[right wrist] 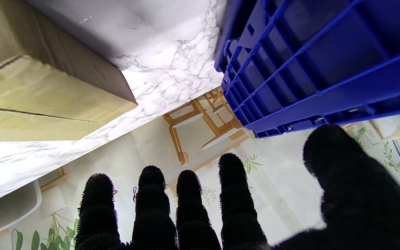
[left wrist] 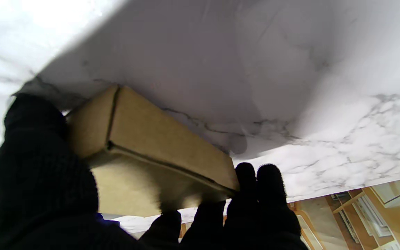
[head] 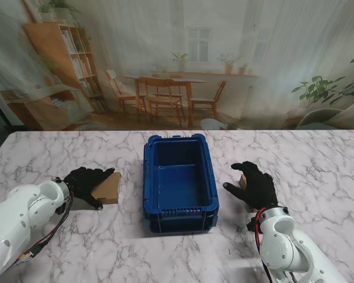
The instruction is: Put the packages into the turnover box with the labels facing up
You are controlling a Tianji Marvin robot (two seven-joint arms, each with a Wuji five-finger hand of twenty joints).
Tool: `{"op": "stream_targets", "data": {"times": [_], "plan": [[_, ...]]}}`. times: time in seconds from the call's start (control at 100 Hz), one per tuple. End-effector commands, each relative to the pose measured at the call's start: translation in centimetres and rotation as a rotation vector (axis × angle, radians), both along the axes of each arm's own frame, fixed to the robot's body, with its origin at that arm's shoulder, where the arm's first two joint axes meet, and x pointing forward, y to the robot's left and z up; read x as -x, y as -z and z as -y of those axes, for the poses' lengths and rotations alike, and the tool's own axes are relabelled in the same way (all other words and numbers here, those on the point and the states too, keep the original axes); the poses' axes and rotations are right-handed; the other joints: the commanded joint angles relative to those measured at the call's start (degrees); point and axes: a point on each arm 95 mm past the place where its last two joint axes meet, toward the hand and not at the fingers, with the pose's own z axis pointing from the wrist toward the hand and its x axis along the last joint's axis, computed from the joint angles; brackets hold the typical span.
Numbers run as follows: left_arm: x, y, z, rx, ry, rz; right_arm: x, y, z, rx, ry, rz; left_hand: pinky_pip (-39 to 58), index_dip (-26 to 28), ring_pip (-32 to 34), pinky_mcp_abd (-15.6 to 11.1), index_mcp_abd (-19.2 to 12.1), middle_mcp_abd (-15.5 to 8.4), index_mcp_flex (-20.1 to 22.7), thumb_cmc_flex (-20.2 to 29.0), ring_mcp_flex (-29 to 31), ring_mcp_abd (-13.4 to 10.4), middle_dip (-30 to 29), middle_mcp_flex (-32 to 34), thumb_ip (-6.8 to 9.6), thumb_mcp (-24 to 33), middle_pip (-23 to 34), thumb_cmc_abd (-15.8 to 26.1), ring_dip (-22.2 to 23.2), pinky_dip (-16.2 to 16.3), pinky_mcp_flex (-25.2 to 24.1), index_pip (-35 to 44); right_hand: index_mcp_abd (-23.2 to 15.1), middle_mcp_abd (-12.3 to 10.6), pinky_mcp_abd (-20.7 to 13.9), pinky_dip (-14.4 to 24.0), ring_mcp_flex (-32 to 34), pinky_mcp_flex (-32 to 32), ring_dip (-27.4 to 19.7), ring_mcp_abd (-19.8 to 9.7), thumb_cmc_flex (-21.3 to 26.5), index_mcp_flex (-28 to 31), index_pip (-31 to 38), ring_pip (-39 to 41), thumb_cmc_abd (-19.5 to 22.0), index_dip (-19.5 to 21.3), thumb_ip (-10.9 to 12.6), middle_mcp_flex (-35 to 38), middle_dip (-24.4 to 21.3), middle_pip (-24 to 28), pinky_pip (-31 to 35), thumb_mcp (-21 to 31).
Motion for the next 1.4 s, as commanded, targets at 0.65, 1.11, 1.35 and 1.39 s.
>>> {"op": "stream_targets", "data": {"times": [0.65, 1.11, 1.35, 1.39], "plan": [[-0.2, -4.5, 1.0, 0.068, 0.041, -0.005, 0.4, -0.1, 0.0, -0.02, 0.006, 0.012, 4.6, 4.5, 9.9, -0.3, -3.6, -7.0, 6.5, 18.5, 6.3, -2.5, 3.6, 8.2, 4.57, 24.3, 12.2, 9.9, 4.2, 1.4, 2.9, 6.9, 0.6, 0.5, -0.5, 1.8, -1.4, -0.3, 0.0, 0.0, -2.4, -1.2, -0.8, -2.6, -0.1, 1.4, -1.5, -1.9, 0.0, 1.2, -1.1, -1.3], [-0.5, -10.9, 3.1, 0.153, 0.147, 0.079, 1.0, -0.5, -0.2, -0.003, -0.031, 0.053, 5.4, 5.1, 10.2, 0.1, -3.2, -7.0, 7.7, 18.7, 7.9, -2.4, 3.4, 9.6, 4.59, 25.0, 12.3, 10.2, 4.1, 1.3, 4.2, 8.1, 0.7, 0.3, -0.3, 2.2, 0.3, 0.9, 0.1, 0.2, -2.3, -1.1, -0.4, -2.1, -2.0, 1.5, -1.6, -0.3, 0.1, 1.6, -0.4, -0.3], [-0.3, -14.3, 5.5, 0.188, 0.228, 0.119, 1.2, -1.1, -0.4, -0.019, -0.086, 0.112, 5.6, 5.1, 9.8, 0.1, -3.1, -6.9, 8.0, 19.0, 8.2, -2.3, 3.2, 9.9, 4.13, 24.4, 12.1, 10.6, 3.8, 1.1, 4.4, 8.5, 0.4, -0.2, -0.2, 2.5, 3.7, 3.6, 0.8, 0.1, -3.1, -2.1, 0.9, -0.3, -6.0, 1.8, -2.2, 0.3, 0.6, 2.5, 2.8, 4.0], [-0.3, -14.8, 6.0, 0.202, 0.238, 0.123, 1.2, -1.2, -0.4, -0.017, -0.093, 0.121, 5.6, 5.1, 9.7, 0.2, -3.1, -6.9, 8.0, 19.0, 8.2, -2.3, 3.2, 9.9, 4.07, 24.3, 12.1, 10.6, 3.8, 1.1, 4.4, 8.5, -0.1, -0.7, -0.3, 2.3, 3.8, 3.7, 0.8, 0.0, -3.6, -2.5, 1.3, 0.0, -7.1, 1.8, -2.6, 0.6, 0.7, 2.6, 3.7, 5.6]]}}
